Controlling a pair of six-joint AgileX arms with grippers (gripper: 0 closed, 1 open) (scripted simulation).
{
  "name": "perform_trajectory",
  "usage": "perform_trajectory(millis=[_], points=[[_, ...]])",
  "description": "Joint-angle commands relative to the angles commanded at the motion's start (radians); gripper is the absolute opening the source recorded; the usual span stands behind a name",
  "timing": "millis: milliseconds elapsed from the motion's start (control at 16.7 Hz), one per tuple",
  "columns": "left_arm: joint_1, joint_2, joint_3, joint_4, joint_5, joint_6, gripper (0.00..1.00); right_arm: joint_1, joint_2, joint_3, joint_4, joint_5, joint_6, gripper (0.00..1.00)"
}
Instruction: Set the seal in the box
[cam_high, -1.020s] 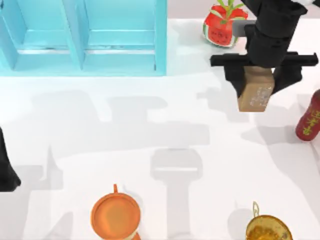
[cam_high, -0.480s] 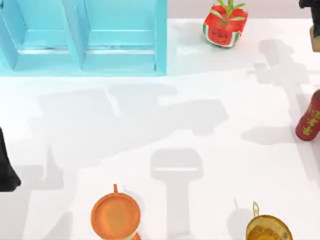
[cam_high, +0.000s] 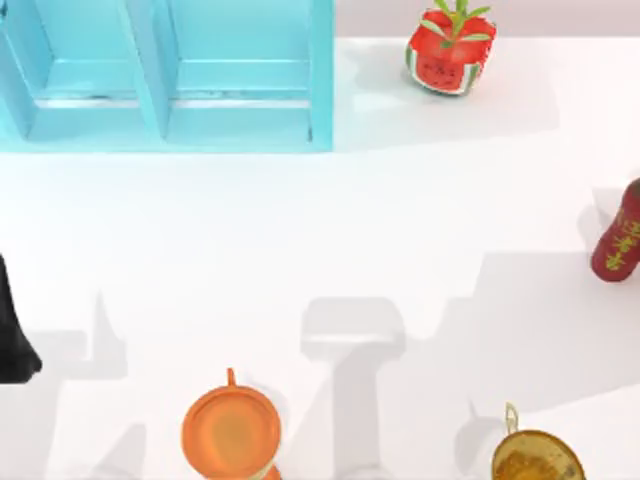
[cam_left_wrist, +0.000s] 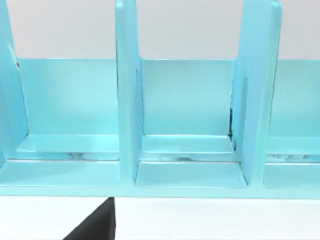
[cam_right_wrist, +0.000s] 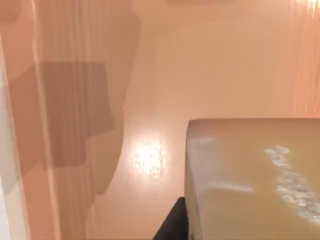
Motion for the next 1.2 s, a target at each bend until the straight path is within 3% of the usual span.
perform_trajectory(millis=[420,840,1140,1200], points=[[0.000,0.000,0.000,0.000,0.000,0.000,1.00,-0.032,0.014,-0.020,-0.010,-0.002,-0.034,0.00],[0.000,0.000,0.000,0.000,0.000,0.000,1.00,-0.032,0.025,-0.238,0.214,-0.002,-0.033,0.00],[0.000,0.000,0.000,0.000,0.000,0.000,1.00,-0.032,0.027,-0.262,0.239,-0.002,-0.033,0.00],[0.000,0.000,0.000,0.000,0.000,0.000,1.00,-0.032,0.027,-0.262,0.239,-0.002,-0.033,0.08]])
